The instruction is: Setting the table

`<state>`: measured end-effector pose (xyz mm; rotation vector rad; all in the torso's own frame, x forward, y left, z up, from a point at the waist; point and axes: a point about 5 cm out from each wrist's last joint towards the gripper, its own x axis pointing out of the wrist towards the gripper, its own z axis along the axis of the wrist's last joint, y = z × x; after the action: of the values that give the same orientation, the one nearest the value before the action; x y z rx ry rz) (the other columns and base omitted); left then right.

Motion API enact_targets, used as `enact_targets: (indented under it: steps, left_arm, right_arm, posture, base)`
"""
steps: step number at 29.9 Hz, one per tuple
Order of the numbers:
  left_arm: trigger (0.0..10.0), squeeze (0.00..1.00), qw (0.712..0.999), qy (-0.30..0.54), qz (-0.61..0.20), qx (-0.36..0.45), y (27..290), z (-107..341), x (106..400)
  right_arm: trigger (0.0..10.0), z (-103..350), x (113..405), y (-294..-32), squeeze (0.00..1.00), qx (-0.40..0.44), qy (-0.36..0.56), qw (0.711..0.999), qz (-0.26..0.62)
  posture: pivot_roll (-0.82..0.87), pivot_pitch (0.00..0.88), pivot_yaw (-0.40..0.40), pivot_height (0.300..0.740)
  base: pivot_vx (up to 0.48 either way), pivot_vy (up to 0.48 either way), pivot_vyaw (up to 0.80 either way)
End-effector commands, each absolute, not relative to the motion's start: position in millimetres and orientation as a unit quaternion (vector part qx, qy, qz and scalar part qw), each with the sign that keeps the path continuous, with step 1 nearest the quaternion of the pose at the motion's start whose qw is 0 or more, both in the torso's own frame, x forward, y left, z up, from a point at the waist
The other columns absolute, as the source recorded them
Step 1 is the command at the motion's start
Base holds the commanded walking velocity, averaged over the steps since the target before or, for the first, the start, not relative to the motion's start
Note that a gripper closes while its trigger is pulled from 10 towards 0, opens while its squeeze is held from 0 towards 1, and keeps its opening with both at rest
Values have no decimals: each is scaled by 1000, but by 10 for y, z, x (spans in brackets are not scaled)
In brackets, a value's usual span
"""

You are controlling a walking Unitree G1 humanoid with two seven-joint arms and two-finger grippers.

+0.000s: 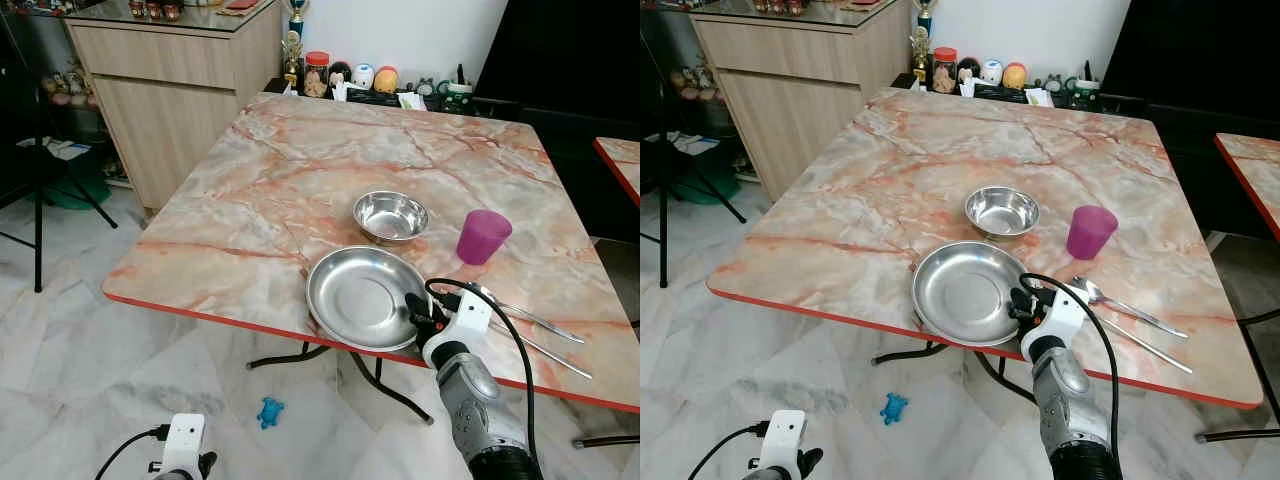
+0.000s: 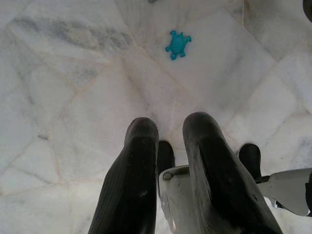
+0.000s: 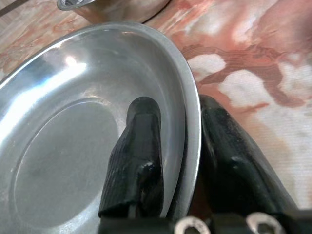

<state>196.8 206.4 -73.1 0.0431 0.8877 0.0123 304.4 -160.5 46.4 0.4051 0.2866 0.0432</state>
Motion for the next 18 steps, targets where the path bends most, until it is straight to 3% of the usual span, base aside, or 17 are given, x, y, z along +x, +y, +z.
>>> enact_targets:
  steps: [1, 18]
  left_arm:
    - [10000, 0, 897, 441, 5, 15, 2049, -767, 1910]
    - [10000, 0, 896, 444, 8, 20, 2054, -775, 1895]
  right_arm:
    - [0, 384, 3001, -1595, 0, 197, 162, 967, 21]
    - [0, 629, 3050, -1503, 0, 244, 67, 965, 63]
  posture:
    - [91, 0, -65, 740]
    - [96, 0, -64, 740]
  base:
    - [0, 0, 0]
    - [0, 0, 0]
